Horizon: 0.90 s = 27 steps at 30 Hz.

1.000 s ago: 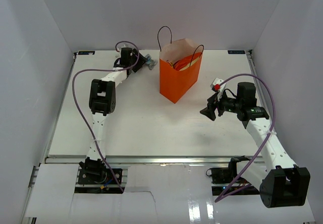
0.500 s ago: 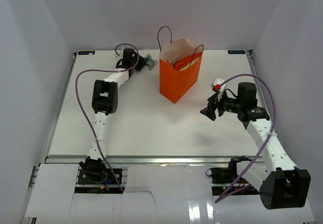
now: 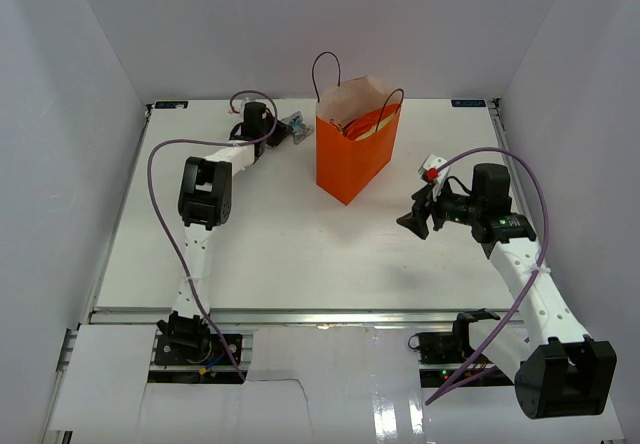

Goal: Place the snacks into the paper bag

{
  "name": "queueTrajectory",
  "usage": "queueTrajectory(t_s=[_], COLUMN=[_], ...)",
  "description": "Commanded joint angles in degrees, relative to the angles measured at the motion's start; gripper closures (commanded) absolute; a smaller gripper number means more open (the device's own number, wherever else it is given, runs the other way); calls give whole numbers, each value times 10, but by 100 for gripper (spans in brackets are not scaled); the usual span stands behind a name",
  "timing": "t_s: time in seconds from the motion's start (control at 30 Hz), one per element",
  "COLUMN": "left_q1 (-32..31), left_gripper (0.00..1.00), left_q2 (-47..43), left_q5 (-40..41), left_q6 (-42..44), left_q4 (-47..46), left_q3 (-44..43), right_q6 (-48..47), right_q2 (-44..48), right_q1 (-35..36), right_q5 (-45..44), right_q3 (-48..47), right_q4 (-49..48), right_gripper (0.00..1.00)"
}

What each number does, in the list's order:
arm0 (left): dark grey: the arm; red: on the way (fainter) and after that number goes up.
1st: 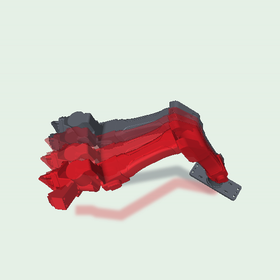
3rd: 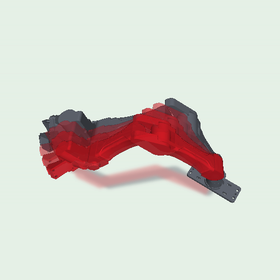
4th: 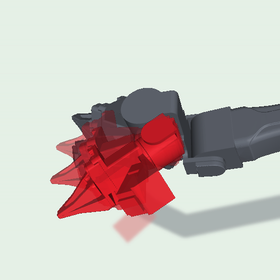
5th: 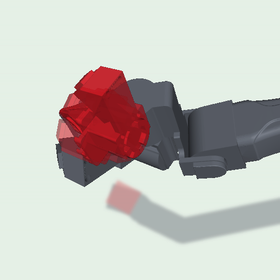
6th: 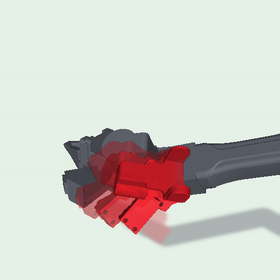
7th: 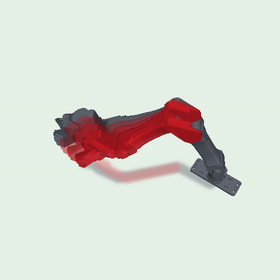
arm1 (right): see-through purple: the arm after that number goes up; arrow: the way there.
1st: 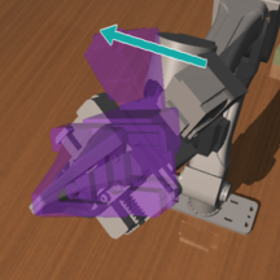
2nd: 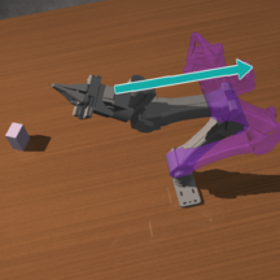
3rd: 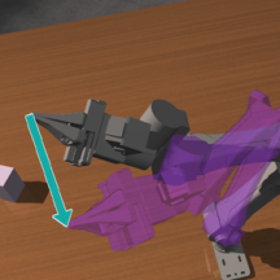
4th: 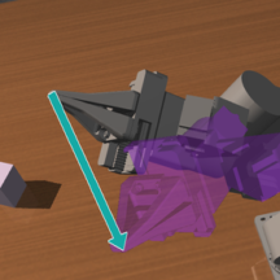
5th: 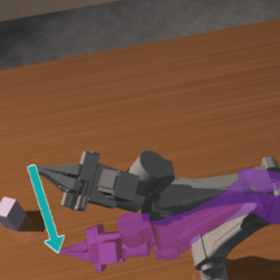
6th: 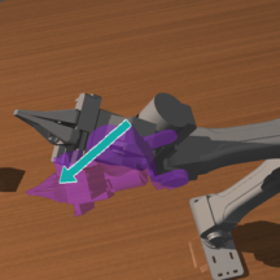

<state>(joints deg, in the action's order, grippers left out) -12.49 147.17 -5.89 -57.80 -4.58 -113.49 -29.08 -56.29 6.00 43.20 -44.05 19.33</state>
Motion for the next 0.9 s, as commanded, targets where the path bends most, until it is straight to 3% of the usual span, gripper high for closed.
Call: queueTrajectory(t_s=[0.0, 0.1, 0.53, 0.67, 0.87], left_q1=[6, 12, 16, -2, -87], left_gripper=[94, 100, 100, 100, 100], left_q2=[-100, -169, -517, -610, -639], left_q5=[-17, -24, 24, 24, 45], left_q6=[51, 80, 253, 296, 327], left_q4=[-17, -32, -32, -26, -13], left_q3=[50, 106, 301, 313, 294], right_q6=[-5, -6, -7, -7, -7], right_q2=[14, 18, 32, 35, 41], right_q1=[-2, -2, -7, -9, -15], right_q5=[0, -2, 2, 4, 5], right_q3=[-2, -1, 3, 4, 5], right_q4=[-16, -17, -18, -19, -19], right_gripper=[21, 21, 20, 20, 20])
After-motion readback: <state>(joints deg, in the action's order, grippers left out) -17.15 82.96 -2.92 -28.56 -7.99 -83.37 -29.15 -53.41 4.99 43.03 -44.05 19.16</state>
